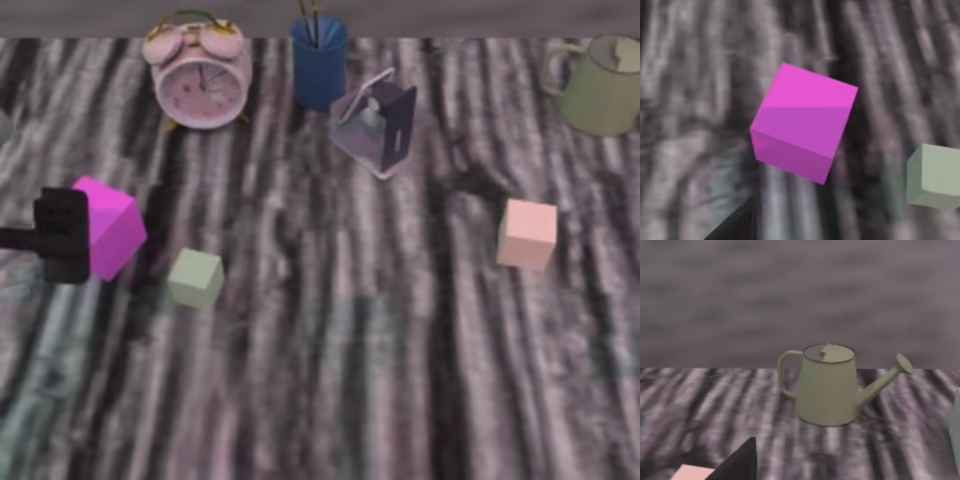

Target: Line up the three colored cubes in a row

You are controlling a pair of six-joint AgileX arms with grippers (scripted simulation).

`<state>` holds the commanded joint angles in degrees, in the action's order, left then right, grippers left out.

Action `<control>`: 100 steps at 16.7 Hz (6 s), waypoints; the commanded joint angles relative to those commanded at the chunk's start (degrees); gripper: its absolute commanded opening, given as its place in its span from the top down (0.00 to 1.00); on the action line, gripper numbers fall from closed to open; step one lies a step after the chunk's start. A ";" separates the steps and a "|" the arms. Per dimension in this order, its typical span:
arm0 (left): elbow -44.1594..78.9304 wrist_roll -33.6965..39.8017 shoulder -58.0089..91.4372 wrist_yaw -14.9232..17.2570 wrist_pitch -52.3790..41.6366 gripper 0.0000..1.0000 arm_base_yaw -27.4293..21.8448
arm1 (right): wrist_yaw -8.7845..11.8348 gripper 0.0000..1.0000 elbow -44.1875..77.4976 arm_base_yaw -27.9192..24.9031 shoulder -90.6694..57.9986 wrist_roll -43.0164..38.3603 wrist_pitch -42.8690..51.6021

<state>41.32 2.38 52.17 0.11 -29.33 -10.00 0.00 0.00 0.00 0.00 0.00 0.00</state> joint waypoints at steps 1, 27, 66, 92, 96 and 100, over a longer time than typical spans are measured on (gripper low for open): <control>4.37 0.26 6.59 0.02 -3.42 0.00 -1.09 | 0.00 0.00 0.00 0.00 0.00 0.00 0.00; 44.18 2.67 68.01 0.02 -25.68 0.00 -11.86 | 0.00 0.00 0.00 0.00 0.00 0.00 0.00; 48.33 2.68 64.70 -0.20 -31.63 1.00 -10.84 | 0.00 0.00 0.00 0.00 0.00 0.00 0.00; 91.32 50.71 87.30 -1.25 -52.28 1.00 -43.98 | 0.00 0.00 0.00 0.00 0.00 0.00 0.00; 87.19 50.59 87.32 -1.35 -48.17 1.00 -44.10 | 0.00 0.00 0.00 0.00 0.00 0.00 0.00; 78.65 50.76 87.60 -1.31 -39.46 1.00 -44.11 | 0.00 0.00 0.00 0.00 0.00 0.00 0.00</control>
<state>119.97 53.14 139.77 -1.20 -68.79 -54.12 0.00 0.00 0.00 0.00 0.00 0.00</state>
